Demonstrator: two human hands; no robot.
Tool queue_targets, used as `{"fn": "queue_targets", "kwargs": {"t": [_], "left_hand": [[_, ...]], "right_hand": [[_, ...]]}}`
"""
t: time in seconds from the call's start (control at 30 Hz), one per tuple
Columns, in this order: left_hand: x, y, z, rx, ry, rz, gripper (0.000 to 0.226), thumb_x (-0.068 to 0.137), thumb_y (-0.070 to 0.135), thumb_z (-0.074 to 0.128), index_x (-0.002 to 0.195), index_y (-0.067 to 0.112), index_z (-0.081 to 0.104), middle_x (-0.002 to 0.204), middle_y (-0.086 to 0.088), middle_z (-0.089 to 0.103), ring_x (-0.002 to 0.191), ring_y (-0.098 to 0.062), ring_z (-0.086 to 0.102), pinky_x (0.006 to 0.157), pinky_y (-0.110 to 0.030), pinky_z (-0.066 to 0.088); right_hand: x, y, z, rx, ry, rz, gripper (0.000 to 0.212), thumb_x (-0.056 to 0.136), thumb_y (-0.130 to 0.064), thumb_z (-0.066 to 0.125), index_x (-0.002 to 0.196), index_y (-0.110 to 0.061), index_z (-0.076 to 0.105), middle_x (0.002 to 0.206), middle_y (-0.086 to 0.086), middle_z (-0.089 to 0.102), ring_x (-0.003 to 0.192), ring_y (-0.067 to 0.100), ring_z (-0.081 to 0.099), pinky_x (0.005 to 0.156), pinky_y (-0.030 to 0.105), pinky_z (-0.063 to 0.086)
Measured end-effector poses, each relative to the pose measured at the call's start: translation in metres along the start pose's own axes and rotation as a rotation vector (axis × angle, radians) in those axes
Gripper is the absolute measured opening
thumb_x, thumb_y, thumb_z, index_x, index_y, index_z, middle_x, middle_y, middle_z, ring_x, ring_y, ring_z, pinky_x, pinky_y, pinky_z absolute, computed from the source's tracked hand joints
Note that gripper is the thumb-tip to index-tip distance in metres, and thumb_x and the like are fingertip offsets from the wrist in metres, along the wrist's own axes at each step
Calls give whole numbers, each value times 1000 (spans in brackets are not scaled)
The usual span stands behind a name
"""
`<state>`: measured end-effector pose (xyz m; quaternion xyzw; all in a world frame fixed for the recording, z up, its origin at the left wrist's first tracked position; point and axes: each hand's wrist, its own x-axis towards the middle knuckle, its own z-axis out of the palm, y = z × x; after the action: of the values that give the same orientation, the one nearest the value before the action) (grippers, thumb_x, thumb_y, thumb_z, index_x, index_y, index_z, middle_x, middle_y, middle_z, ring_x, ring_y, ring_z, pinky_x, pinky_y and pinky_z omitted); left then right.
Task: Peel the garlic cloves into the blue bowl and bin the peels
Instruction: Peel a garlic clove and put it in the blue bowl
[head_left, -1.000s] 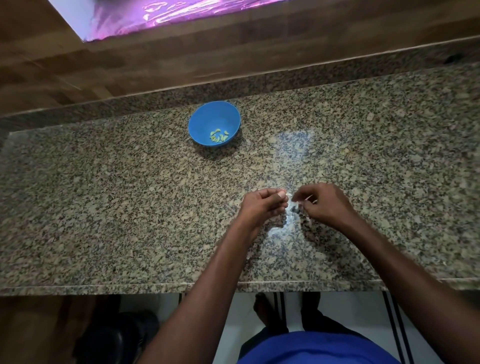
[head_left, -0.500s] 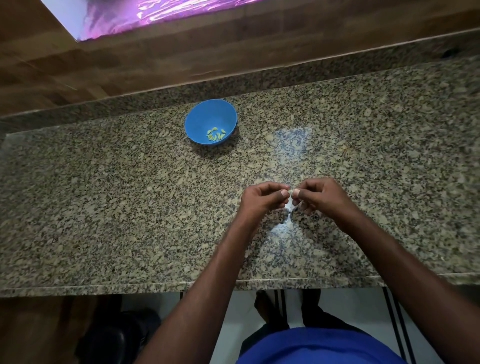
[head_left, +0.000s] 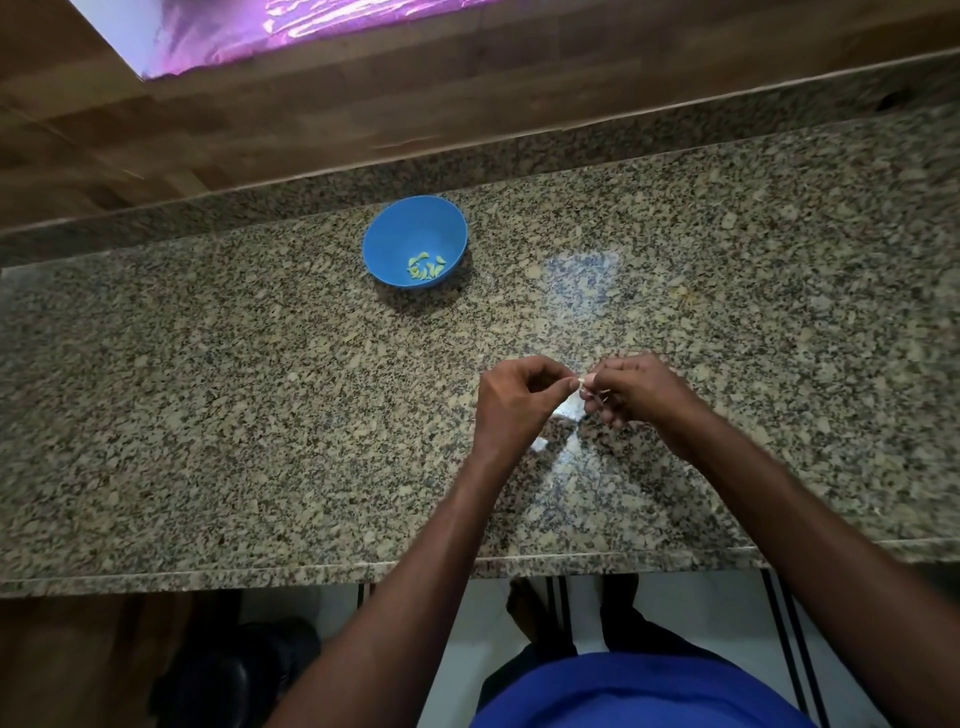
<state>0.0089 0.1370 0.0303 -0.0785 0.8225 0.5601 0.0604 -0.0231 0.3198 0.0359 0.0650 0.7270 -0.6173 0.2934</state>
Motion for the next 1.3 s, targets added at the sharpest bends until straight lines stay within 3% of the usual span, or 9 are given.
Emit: {"fn": "queue_targets", "kwargs": {"t": [0.4,0.93,1.03,1.13,1.3], "left_hand": [[0,-6,-4,-298,-63,-139,12,90,16,78,93,5,77,89,-12,77,83,-23,72,83,-38,62],[4,-5,-2,-741,-217,-521,8,98,8,62,95,7,70,84,-5,73,80,-17,69,83,-31,58],[5,-11,0,-691,-190,-482,7,97,11,68,91,9,71,85,-7,73,79,-17,68,81,-31,58],[7,-18,3,-480,-71,-394,7,94,11,72,88,8,72,81,-9,72,69,-15,67,68,-26,58],[9,-27,11,-308,45,-406,8,93,10,73,96,2,73,73,-4,71,58,-11,61,62,-31,53]], "right_hand": [[-3,-3,-2,-142,31,-132,13,90,-17,77,85,-4,75,78,6,77,62,11,68,56,20,52],[0,-2,-14,-99,-93,-149,14,93,-10,70,88,3,74,76,14,74,64,23,65,61,29,57],[2,-1,-16,-97,-97,-115,15,95,-9,68,86,3,72,74,11,74,62,21,65,57,27,56],[14,4,-15,-172,-21,-60,15,97,-8,66,86,2,72,77,16,75,58,19,64,52,27,54],[54,6,-6,-541,212,-98,11,95,-14,70,85,-9,73,80,3,73,62,12,65,58,26,54]]}}
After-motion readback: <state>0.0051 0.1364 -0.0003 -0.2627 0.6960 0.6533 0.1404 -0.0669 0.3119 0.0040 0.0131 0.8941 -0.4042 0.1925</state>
